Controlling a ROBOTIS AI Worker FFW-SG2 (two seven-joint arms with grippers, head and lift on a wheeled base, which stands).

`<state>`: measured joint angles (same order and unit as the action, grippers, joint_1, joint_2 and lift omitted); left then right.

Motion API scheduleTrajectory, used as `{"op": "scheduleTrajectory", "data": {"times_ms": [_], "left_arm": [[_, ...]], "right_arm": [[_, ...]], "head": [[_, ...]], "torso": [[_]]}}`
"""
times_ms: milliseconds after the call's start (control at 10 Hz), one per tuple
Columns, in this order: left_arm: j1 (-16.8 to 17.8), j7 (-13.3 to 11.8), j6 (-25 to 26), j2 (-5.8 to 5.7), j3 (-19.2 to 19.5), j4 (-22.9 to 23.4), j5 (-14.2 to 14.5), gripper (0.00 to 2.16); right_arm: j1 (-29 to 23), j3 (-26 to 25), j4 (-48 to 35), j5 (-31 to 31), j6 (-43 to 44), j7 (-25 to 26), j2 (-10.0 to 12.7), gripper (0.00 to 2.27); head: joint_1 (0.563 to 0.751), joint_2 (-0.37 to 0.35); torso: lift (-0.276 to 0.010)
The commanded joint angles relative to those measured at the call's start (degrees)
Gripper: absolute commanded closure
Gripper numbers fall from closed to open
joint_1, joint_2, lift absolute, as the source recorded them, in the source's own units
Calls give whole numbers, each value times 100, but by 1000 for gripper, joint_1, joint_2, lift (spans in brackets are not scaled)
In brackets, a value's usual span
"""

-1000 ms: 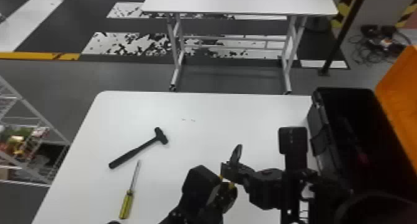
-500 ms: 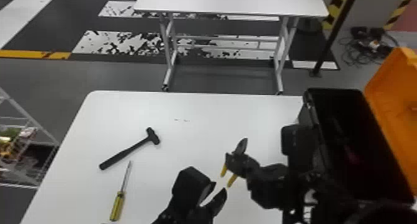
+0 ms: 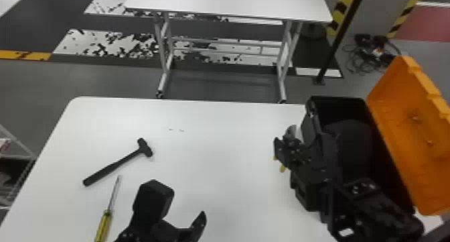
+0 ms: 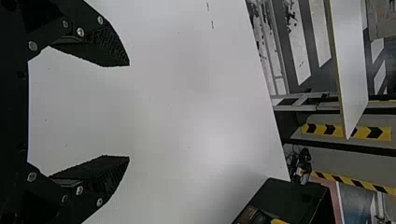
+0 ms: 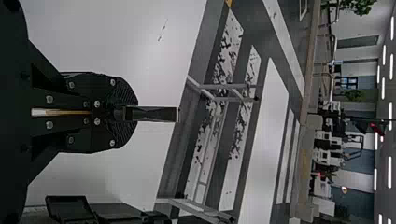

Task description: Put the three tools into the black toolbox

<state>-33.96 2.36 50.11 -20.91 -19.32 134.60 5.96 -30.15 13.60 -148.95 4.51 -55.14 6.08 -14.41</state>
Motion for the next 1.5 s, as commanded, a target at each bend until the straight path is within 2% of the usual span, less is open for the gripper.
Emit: {"op": "scheduleTrajectory", "data": {"times_ms": [0, 200, 400, 600, 900, 1000, 1100, 1200, 1300, 1400], "left_arm": [[-172, 1, -181, 8, 429, -83, 203, 12], [-409, -25, -427, 52, 1044, -162, 493, 12], [-532, -87, -462, 87, 1545, -171, 757, 16], [-682, -280, -445, 79, 1984, -74, 1021, 16], [-1033, -438, -427, 52, 2441, 102, 1170, 16], [-1086, -438, -392, 26, 2573, 198, 1240, 16], [-1121, -544, -339, 17, 2714, 242, 1346, 16], [-1130, -579, -287, 8, 2802, 269, 1434, 16], [-1165, -579, -287, 8, 2881, 295, 1478, 16], [-1165, -588, -287, 26, 2890, 295, 1495, 22]], "right_arm": [[-53, -41, -143, -311, 86, 156, -220, 2236], [-70, -24, -178, -891, 86, 464, -580, 2236], [-237, -349, -46, -1031, 262, 517, -835, 2236], [-510, -859, 507, -961, 912, 508, -861, 2236], [-554, -1298, 1544, -574, 1791, 376, -756, 2236], [-554, -1544, 1782, -399, 1967, 174, -589, 2236], [-562, -1738, 1958, -346, 2055, -37, -395, 2162], [-580, -1861, 2089, -258, 2107, -134, -325, 1393], [-633, -1870, 2116, -258, 2283, -134, -308, -1], [-808, -1878, 1914, -108, 2406, -151, -281, -1]], "head": [[695, -48], [695, -43], [695, -36], [695, -46], [695, -77], [695, -82], [695, -85], [695, -95], [695, -107], [695, -111]], "torso": [[-51], [-51], [-51], [-51], [-51], [-51], [-51], [-51], [-51], [-51]]}}
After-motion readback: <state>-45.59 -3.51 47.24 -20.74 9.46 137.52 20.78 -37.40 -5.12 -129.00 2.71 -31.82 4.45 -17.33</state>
